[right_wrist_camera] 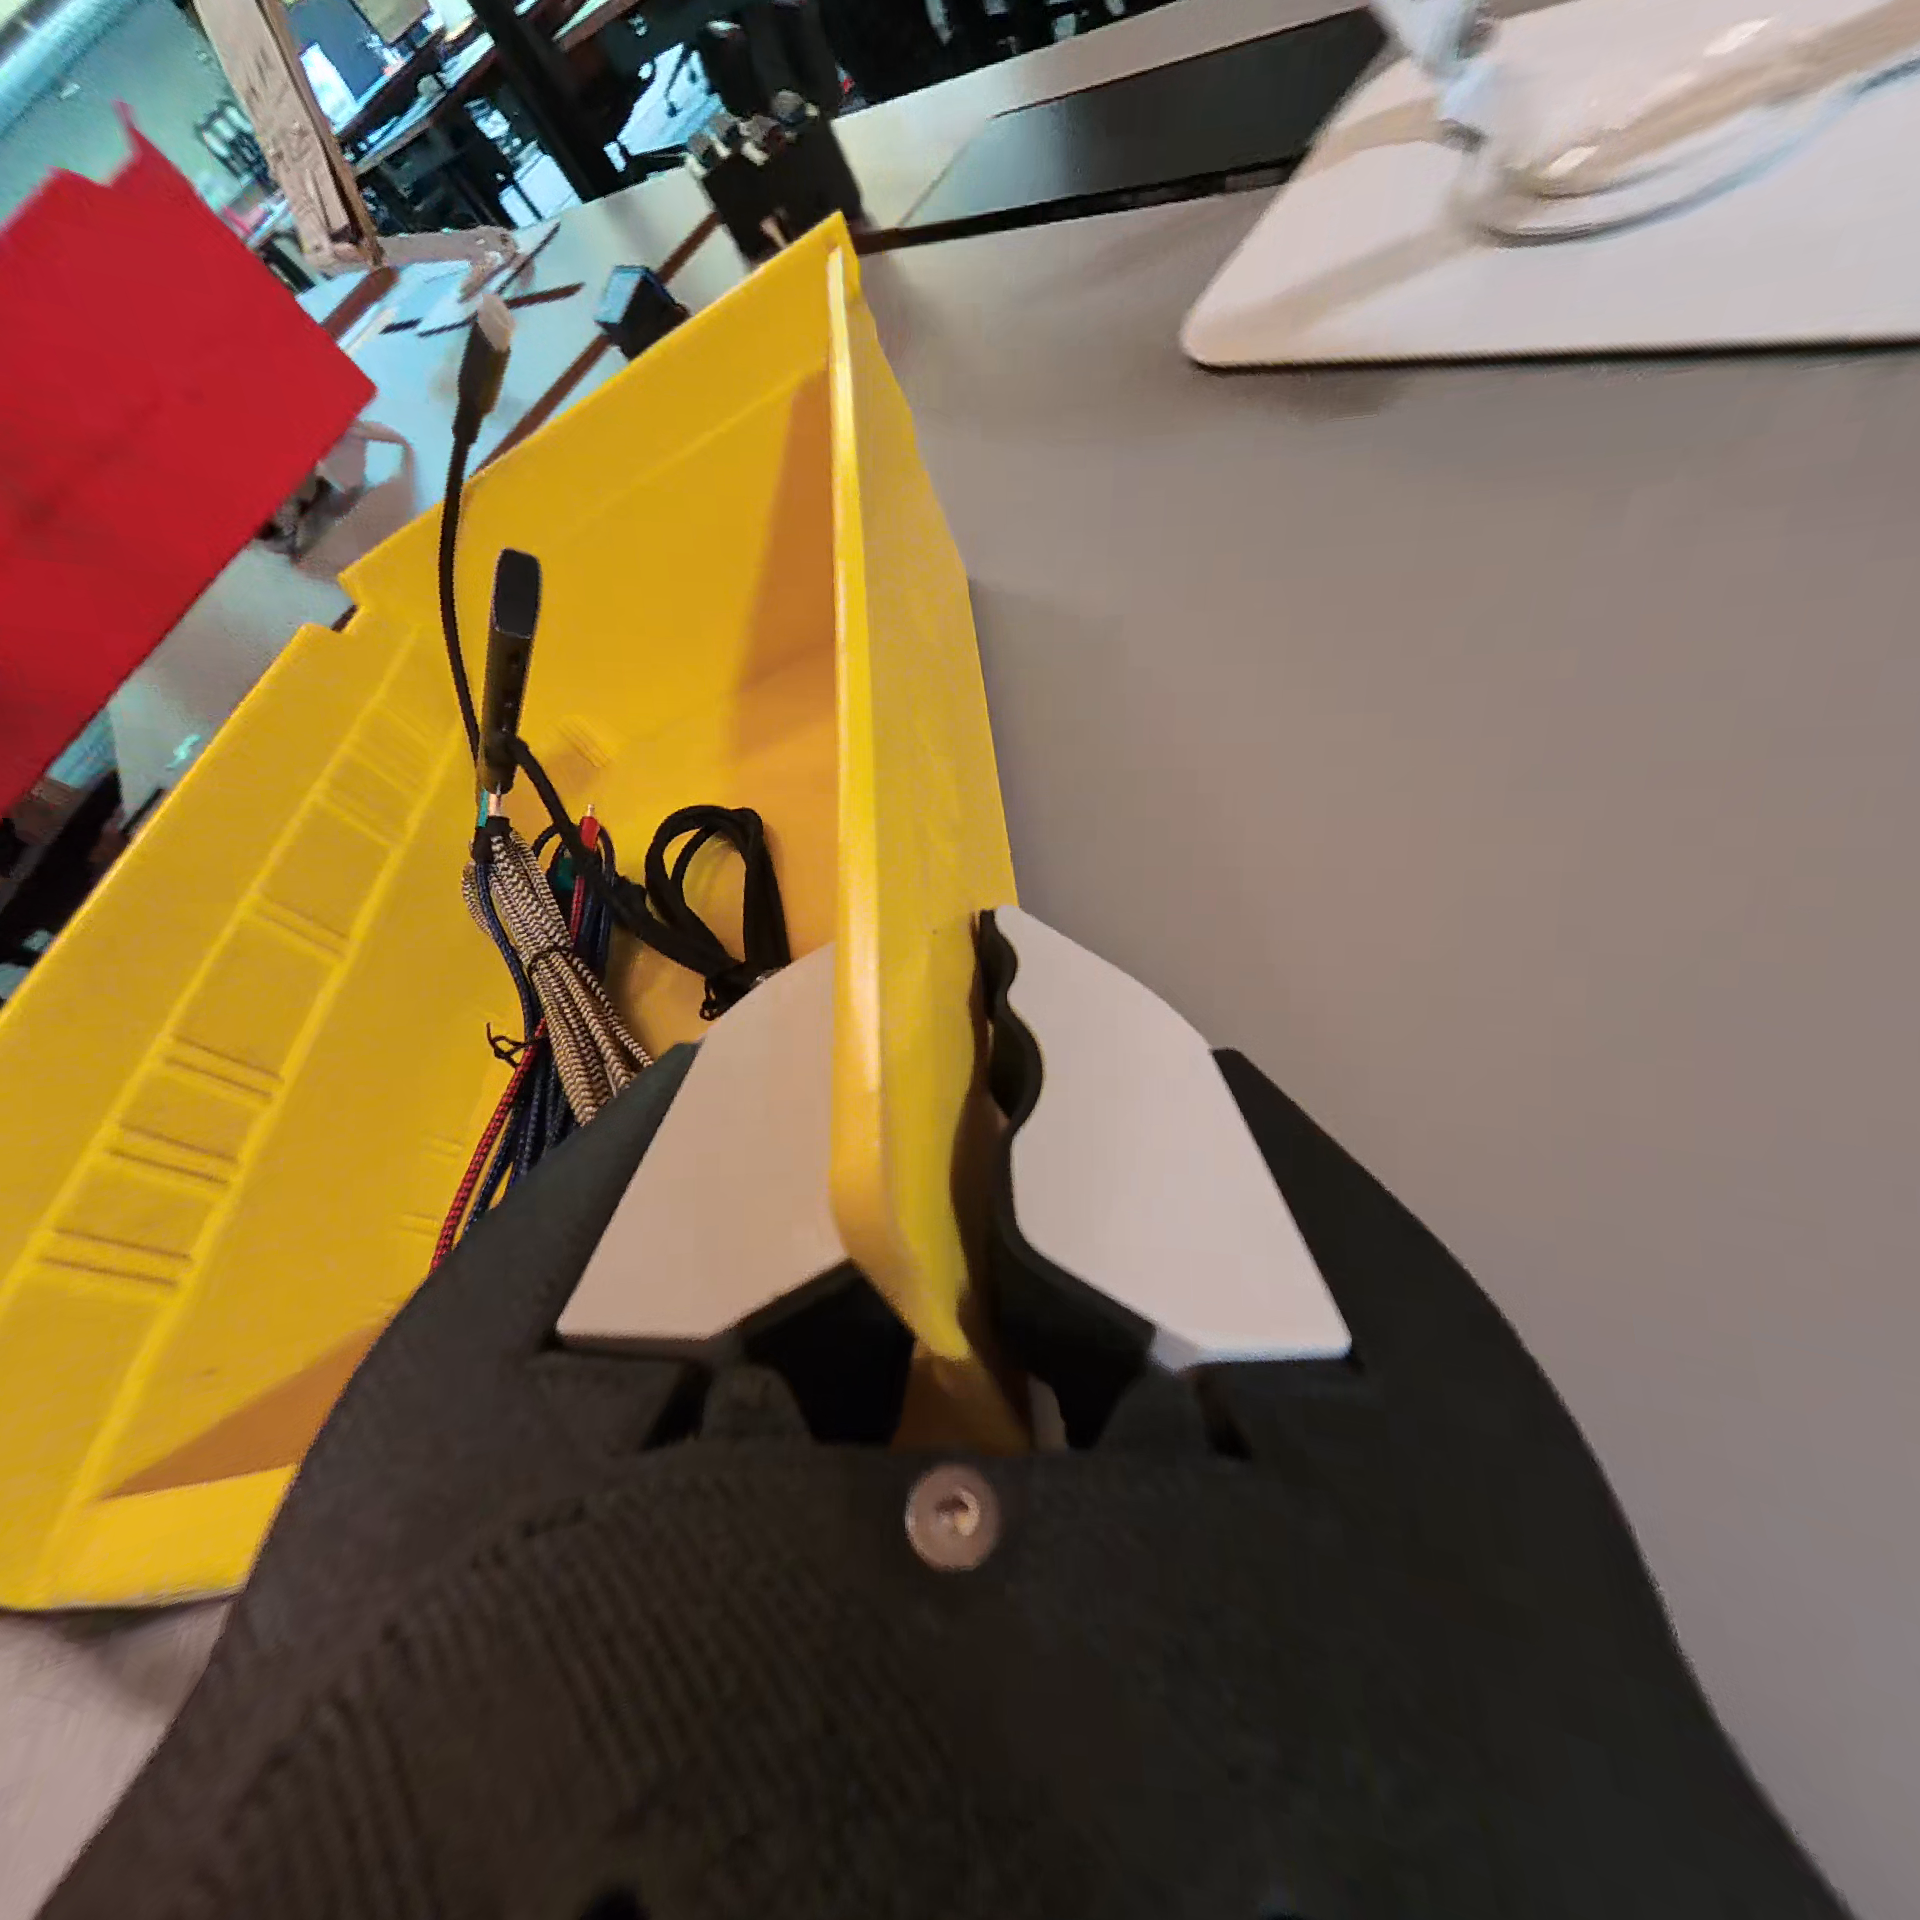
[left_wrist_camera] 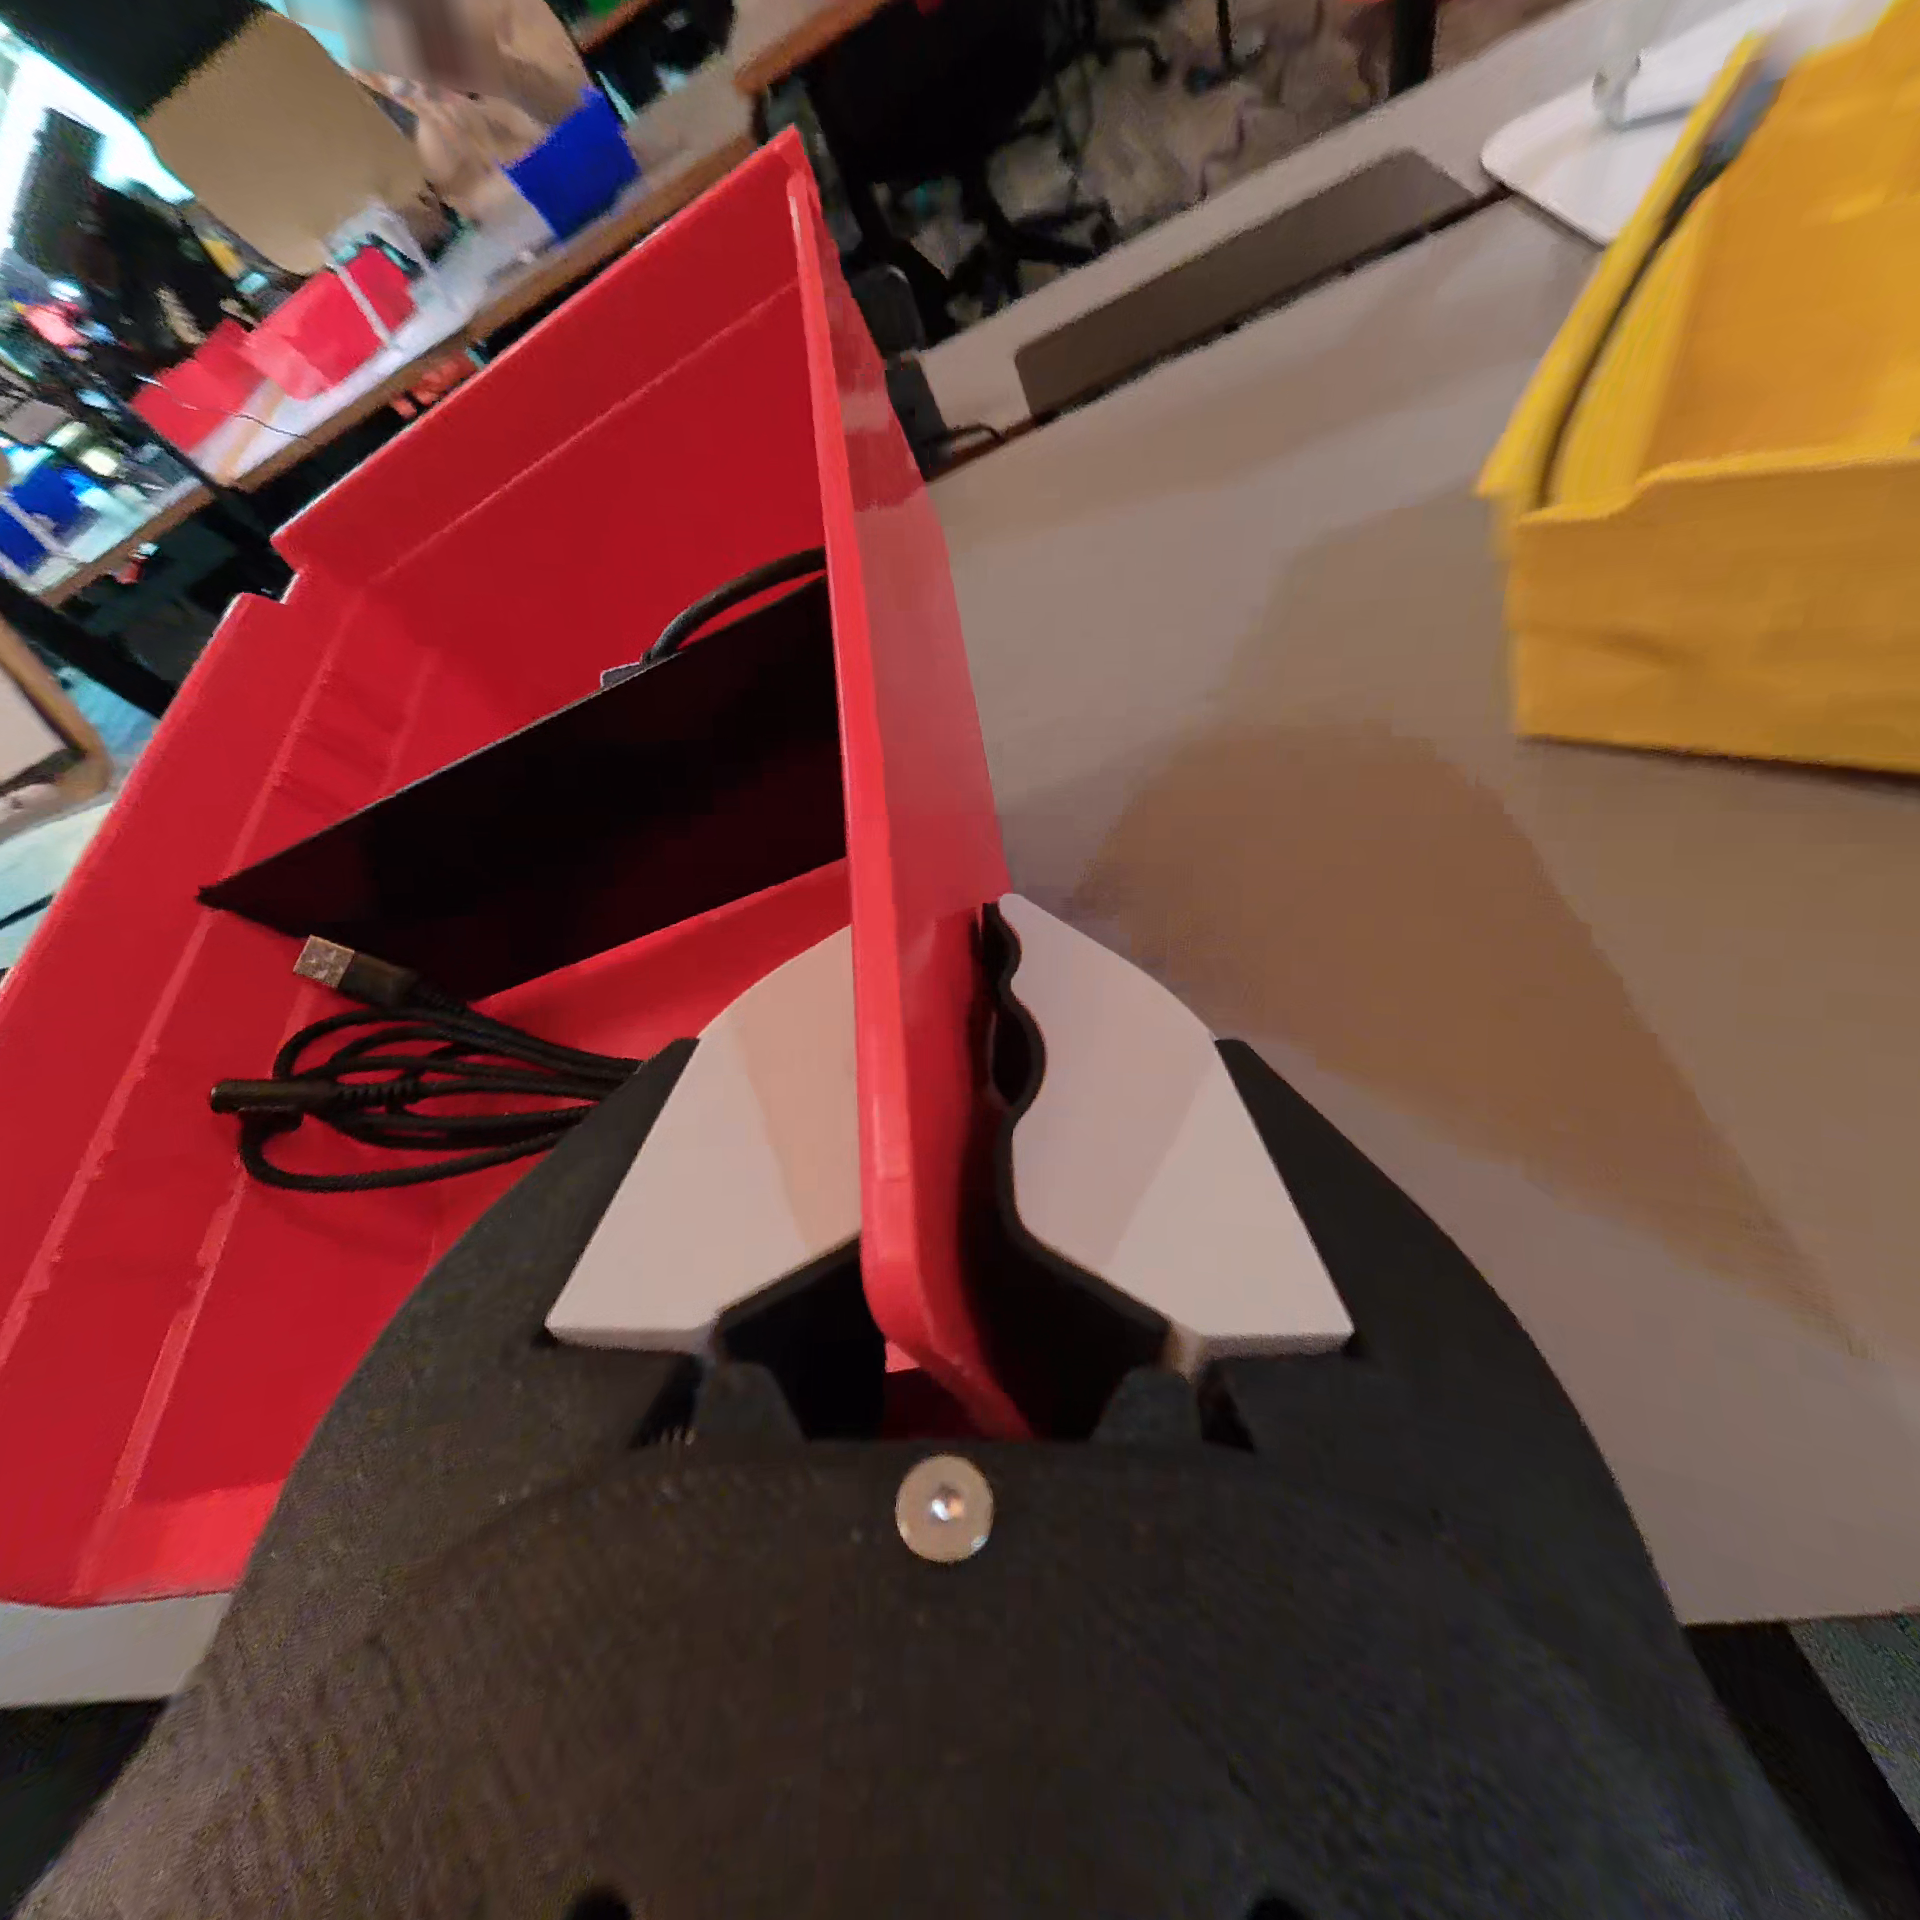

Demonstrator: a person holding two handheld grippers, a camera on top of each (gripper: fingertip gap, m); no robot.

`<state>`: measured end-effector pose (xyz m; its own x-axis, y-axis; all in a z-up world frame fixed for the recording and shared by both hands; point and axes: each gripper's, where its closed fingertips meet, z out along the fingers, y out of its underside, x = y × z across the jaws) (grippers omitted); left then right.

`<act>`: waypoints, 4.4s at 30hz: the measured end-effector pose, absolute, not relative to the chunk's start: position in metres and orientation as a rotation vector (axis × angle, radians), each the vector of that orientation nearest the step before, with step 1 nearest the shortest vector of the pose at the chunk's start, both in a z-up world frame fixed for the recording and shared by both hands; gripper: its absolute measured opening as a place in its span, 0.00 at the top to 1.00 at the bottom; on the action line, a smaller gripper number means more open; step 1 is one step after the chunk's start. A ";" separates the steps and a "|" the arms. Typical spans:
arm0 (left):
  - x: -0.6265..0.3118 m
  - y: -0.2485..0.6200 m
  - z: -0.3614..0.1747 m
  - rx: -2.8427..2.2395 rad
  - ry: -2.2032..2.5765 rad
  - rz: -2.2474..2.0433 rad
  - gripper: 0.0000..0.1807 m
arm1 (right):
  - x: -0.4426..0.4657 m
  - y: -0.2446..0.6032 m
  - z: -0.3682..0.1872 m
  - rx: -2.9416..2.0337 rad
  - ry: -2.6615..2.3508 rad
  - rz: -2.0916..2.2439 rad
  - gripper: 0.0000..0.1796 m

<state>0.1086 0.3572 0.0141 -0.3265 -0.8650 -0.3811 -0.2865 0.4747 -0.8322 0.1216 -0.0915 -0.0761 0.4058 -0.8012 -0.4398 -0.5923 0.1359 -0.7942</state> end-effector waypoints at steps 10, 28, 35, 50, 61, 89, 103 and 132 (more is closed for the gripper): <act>0.054 0.393 0.046 -1.039 1.644 -0.908 0.95 | 0.200 0.138 -0.066 -1.323 1.274 -0.126 0.60; 0.029 0.397 0.039 -1.020 1.645 -1.005 0.96 | 0.108 0.217 -0.039 -1.454 0.727 0.332 0.62; 0.018 0.317 0.070 -0.851 1.796 -1.200 0.95 | 0.075 0.043 -0.028 -1.488 0.855 0.043 0.66; -0.036 0.005 0.047 -0.328 2.312 -1.499 0.95 | -0.050 -0.214 -0.034 -1.212 1.225 -0.442 0.67; -0.032 -0.151 -0.025 -0.097 2.415 -1.431 0.94 | -0.057 -0.239 -0.019 -1.030 1.302 -0.407 0.66; -0.032 -0.177 -0.012 0.048 2.387 -1.817 0.33 | -0.061 -0.300 -0.017 -1.051 1.372 -0.902 0.37; 0.009 -0.059 -0.029 -0.350 2.301 -2.003 0.27 | -0.052 -0.358 -0.050 -1.181 1.605 -1.117 0.53; 0.001 -0.067 -0.046 -0.560 2.469 -2.222 0.33 | -0.047 -0.511 -0.055 -1.065 1.731 -1.234 0.89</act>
<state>0.0014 -0.0669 -0.0458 -0.9196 -0.0920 0.3818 -0.3894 0.0863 -0.9170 -0.0467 -0.5109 -0.0554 -0.3762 -0.9208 -0.1033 -0.2026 0.1905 -0.9606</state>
